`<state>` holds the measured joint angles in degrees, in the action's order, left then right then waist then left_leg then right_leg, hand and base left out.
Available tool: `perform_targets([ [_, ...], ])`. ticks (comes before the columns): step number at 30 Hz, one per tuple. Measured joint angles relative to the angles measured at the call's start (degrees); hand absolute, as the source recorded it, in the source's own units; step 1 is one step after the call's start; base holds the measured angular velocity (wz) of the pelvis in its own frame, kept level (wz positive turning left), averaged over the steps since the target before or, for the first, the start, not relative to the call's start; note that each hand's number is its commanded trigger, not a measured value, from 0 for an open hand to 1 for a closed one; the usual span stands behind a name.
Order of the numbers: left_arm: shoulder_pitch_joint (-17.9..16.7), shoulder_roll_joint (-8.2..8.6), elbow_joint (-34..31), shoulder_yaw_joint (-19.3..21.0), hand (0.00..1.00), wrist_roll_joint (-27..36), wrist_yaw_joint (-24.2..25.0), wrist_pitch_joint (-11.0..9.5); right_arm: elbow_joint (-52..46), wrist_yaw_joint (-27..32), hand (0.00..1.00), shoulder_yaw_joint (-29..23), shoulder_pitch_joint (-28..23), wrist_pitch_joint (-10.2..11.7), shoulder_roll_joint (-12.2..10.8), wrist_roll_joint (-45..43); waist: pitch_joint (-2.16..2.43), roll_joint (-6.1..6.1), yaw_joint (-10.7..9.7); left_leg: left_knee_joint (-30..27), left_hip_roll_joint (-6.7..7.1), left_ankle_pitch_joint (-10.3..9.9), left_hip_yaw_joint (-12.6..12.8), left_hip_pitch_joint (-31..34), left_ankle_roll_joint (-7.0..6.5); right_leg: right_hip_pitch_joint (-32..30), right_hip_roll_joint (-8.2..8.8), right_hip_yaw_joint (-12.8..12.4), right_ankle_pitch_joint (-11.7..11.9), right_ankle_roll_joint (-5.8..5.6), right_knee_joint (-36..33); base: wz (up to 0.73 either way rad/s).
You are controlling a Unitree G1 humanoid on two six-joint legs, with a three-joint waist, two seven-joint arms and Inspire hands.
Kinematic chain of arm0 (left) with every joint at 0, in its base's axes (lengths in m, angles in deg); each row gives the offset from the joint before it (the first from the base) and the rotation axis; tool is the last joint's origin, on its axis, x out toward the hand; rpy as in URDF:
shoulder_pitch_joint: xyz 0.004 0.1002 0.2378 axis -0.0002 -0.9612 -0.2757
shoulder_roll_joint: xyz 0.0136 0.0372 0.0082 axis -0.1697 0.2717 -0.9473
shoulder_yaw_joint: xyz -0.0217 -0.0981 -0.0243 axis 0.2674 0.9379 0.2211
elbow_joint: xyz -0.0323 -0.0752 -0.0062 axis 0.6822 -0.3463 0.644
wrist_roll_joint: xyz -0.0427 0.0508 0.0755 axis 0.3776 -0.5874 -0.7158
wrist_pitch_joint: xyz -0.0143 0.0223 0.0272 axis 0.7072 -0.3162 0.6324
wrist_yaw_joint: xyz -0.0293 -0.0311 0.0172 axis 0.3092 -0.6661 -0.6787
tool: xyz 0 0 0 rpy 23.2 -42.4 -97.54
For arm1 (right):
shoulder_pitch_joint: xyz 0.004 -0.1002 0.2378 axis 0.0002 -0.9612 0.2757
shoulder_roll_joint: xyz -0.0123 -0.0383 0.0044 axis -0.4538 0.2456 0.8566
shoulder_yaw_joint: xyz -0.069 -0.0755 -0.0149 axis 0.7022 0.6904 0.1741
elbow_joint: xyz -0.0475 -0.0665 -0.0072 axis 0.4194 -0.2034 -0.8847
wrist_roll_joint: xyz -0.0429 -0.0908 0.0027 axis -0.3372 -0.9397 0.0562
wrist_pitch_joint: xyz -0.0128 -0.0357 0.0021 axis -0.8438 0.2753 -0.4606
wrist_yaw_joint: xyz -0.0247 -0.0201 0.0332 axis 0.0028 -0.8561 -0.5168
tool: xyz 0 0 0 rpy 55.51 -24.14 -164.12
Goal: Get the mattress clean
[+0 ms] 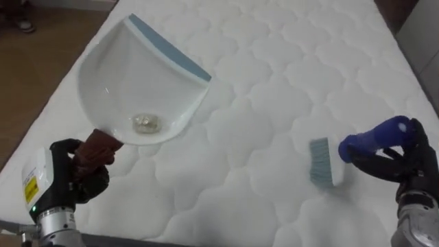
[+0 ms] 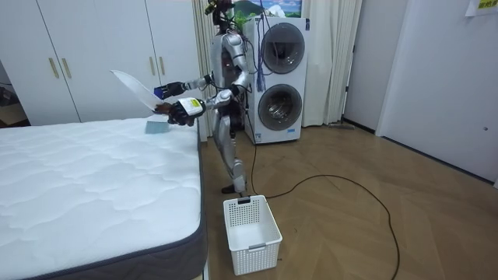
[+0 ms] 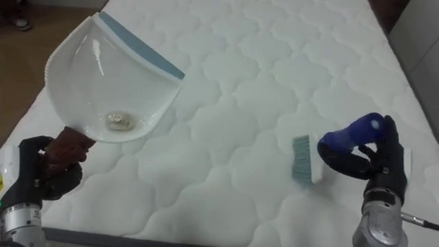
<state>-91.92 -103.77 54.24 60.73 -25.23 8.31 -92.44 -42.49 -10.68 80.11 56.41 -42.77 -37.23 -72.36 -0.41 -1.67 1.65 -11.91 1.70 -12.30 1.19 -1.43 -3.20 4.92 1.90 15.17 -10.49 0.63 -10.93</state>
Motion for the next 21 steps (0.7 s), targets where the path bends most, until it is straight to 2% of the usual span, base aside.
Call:
perform_targets([
  [3, -0.05, -0.01, 0.01, -0.11, 1.0, 0.75, 1.21, 0.01, -0.68, 0.62, 0.0, -0.7, 0.0, 0.0, 0.0, -0.16, -0.17, -0.83, -0.09, -2.0, 0.58, 0.18, -3.61, 1.31, -0.04, 1.17, 0.03, 0.82, -0.12, -0.18, 0.19, 0.8],
  [4, 0.0, -0.01, 0.04, -0.27, 1.0, 1.56, 1.24, 0.02, -1.58, 1.11, 0.0, -0.56, -0.02, 0.0, 0.0, -0.16, -0.17, -1.06, -0.28, -3.07, 1.06, 0.2, -6.01, 2.24, -0.02, 1.5, 0.01, 1.04, -0.18, -0.27, 0.23, 0.84],
  [5, 0.04, -0.01, 0.04, -0.39, 1.0, 2.16, 1.29, 0.02, -1.95, 1.35, 0.0, -0.52, -0.01, 0.0, 0.0, -0.17, -0.11, -1.16, -0.22, -3.44, 1.13, 0.21, -6.55, 2.65, -0.01, 1.54, 0.0, 1.07, -0.18, -0.27, 0.21, 0.83],
  [7, -0.1, 0.09, 0.04, -0.34, 1.0, 3.06, 1.31, 0.05, -3.84, 1.72, 0.0, -0.45, -0.02, 0.01, -0.07, -0.39, 0.03, -1.53, 0.39, -4.42, 1.87, 0.39, -9.42, 3.95, 0.08, 1.73, 0.0, 1.13, -0.43, -0.6, 0.23, 0.78],
  [11, -0.39, 0.32, 0.08, -0.36, 1.0, 4.24, 1.32, 0.05, -4.47, 2.38, 0.0, -0.46, 0.03, 0.42, -0.01, -4.74, 0.11, -1.89, 0.77, -5.87, 2.09, 1.01, -9.14, 6.19, 0.24, 1.89, 0.05, 0.98, -0.82, -1.18, 0.17, 0.84],
  [12, -0.67, 0.61, 0.1, -0.19, 1.0, 4.42, 1.33, 0.05, -4.67, 2.49, 0.0, -0.47, 0.0, 0.51, -0.03, -6.86, 0.11, -1.87, 0.77, -6.2, 2.13, 1.27, -8.82, 7.07, 0.24, 2.04, 0.03, 2.25, -0.82, -1.19, 0.13, 1.04],
  [13, -0.73, 0.91, 0.13, -0.12, 1.0, 4.41, 1.34, 0.05, -5.05, 2.54, 0.0, -0.49, -0.32, 0.74, -0.03, -7.63, 0.09, -1.8, 0.34, -6.89, 1.97, 1.38, -6.44, 8.37, 0.17, 2.45, 0.0, 4.78, -0.82, -1.19, 0.08, 1.18],
  [14, -0.73, 1.02, 0.13, -0.14, 1.0, 4.37, 1.34, 0.04, -5.21, 2.66, 0.0, -0.5, -0.47, 0.74, -0.03, -8.22, 0.09, -1.78, -0.07, -7.04, 1.43, 1.48, -3.65, 9.08, -0.02, 2.73, -0.01, 6.21, -0.89, -1.22, 0.06, 1.36],
  [16, -0.72, 1.59, 0.13, -0.33, 1.0, 4.48, 1.38, 0.04, -5.83, 2.95, 0.0, -0.49, -0.93, 0.74, -0.05, -9.15, 0.06, -1.94, -1.58, -7.04, -2.62, 1.99, 12.99, 9.98, -1.52, 3.2, 0.63, 7.8, -1.91, -1.15, -1.76, 1.42],
  [17, -0.64, 1.6, 0.13, -0.4, 1.0, 4.48, 1.47, 0.04, -6.06, 2.95, 0.0, -0.46, -0.99, 0.74, -0.07, -9.17, 0.02, -2.02, -1.77, -7.16, -3.03, 1.96, 14.88, 10.06, -1.78, 2.96, 0.8, 7.91, -2.5, -1.23, -2.97, 1.24],
  [18, -0.57, 1.6, 0.17, -0.99, 1.0, 4.77, 1.53, 0.06, -6.14, 2.94, 0.0, -0.32, -0.96, 0.83, -0.04, -9.11, 0.04, -2.19, -1.86, -7.41, -2.6, 1.95, 13.71, 10.14, -1.81, 2.08, 0.94, 7.9, -3.56, -1.34, -4.96, 1.05],
  [19, -0.56, 1.67, 0.23, -1.74, 1.0, 5.73, 1.53, 0.05, -6.24, 2.79, 0.0, -0.22, -0.89, 1.2, -0.02, -9.08, 0.02, -2.16, -1.78, -7.5, -1.48, 2.01, 10.87, 10.42, -1.8, 2.13, 0.84, 8.54, -4.48, -1.62, -5.26, 0.95],
  [21, -0.15, 1.87, 0.99, -2.57, 1.0, 7.06, 1.52, 0.05, -6.41, 2.72, 0.0, -0.23, -0.6, 2.27, 0.02, -9.04, -0.07, -2.01, -1.79, -7.59, 0.23, 2.53, 6.6, 10.96, -1.83, 1.16, 0.64, 8.45, -5.14, -1.26, -2.4, 0.94],
])
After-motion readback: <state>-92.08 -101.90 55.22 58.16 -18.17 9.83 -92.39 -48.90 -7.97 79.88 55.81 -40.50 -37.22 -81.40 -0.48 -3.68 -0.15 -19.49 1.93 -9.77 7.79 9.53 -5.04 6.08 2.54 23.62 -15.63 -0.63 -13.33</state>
